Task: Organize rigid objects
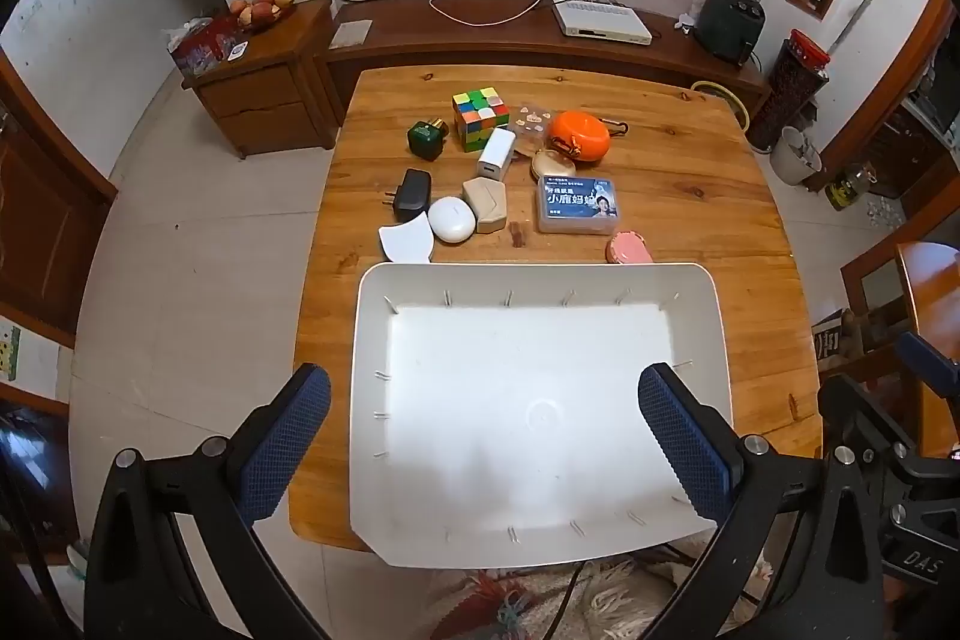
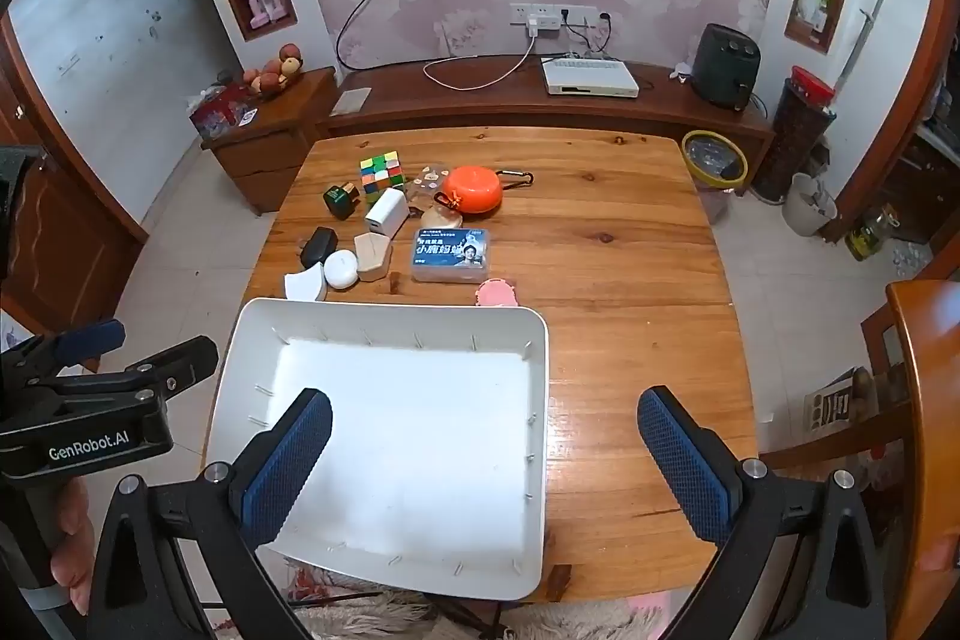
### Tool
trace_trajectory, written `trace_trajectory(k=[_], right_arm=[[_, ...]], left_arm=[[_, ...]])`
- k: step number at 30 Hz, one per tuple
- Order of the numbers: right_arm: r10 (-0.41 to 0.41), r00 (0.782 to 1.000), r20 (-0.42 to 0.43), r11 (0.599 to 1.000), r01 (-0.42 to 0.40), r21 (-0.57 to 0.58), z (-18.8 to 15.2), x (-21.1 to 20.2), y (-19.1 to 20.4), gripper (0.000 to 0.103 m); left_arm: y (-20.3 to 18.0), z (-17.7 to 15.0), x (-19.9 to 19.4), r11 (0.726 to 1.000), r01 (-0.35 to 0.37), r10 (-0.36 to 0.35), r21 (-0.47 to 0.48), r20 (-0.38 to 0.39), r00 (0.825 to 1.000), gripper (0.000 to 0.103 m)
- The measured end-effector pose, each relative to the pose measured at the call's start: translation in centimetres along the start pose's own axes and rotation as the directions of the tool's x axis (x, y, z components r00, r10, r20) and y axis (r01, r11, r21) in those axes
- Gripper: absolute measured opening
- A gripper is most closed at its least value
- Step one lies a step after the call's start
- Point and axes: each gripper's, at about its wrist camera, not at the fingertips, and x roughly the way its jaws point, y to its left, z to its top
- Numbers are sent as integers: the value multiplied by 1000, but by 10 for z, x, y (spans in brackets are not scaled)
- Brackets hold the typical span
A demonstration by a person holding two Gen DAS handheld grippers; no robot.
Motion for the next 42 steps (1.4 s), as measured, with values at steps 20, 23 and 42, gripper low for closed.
trace_trajectory(k=[20, 23, 42], right_arm=[[2, 1000, -16, 1000, -2, 3, -4, 7, -1, 102], [3, 1000, -19, 1000, -3, 4, -3, 7, -1, 102], [-1, 999, -34, 1000, 1, 10, -7, 14, 0, 102]], left_arm=[[0, 0, -1, 1000, -1, 1, 0, -4, 1000, 102], [0, 0, -1, 1000, -1, 1, -1, -3, 1000, 102], [0, 0, -2, 1000, -2, 2, 0, -2, 1000, 102]])
